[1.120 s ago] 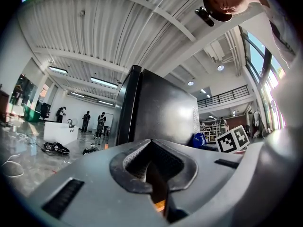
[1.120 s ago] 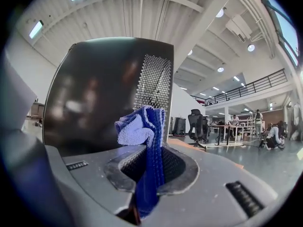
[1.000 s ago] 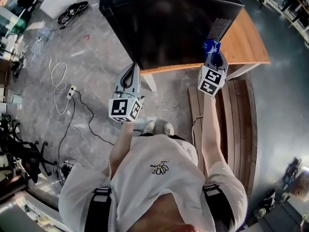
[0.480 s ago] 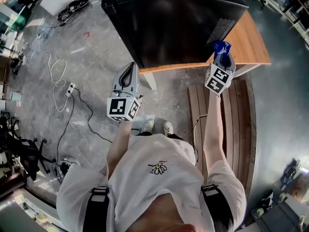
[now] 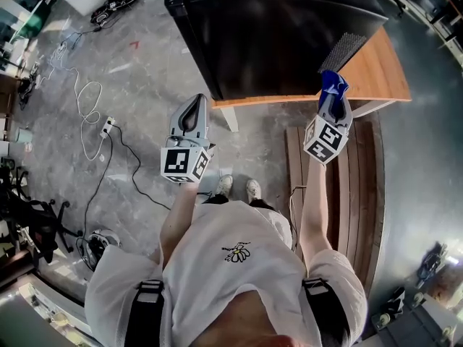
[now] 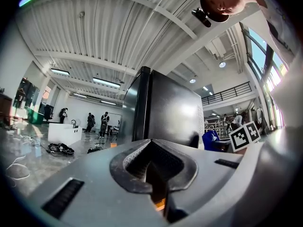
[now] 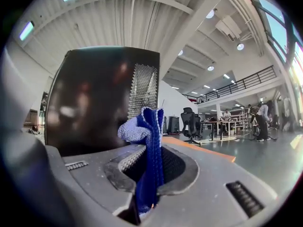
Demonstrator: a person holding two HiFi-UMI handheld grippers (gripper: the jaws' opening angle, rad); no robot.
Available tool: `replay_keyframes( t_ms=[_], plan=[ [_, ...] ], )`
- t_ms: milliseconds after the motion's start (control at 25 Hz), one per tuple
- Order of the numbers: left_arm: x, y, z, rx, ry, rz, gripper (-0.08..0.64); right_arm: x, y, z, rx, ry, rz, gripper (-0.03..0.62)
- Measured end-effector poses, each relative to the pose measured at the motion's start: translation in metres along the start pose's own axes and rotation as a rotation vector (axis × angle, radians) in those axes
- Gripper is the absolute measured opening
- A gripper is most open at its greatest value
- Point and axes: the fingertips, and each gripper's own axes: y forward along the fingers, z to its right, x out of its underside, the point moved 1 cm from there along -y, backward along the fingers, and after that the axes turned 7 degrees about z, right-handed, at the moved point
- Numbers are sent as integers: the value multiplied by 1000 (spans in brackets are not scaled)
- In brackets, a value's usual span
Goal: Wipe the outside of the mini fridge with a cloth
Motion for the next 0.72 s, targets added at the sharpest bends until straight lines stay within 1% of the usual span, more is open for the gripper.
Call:
replay_keyframes(
  t_ms=[160,280,400,480,600,720],
  plan=[
    [1,-7,-6,1,-13,12,5,-12,-18,-61,-128,13,28,63],
    [2,-12,-6,-2,-20,24,5,-18,-31,-119,-262,45,37,61],
    [9,-15,-8,-8,-24,21,5,-10,-44,-181,-405,69,25,63],
    [13,-18,-13,-14,-30,15,5,-3,-51,-220,-482,80,8,62],
    [17,-24,-27,-33,-42,2,5,1,-57,-273,-572,89,-9,63],
    [21,-33,-39,-57,-41,-12,5,7,-59,-310,-633,97,-21,62]
  ],
)
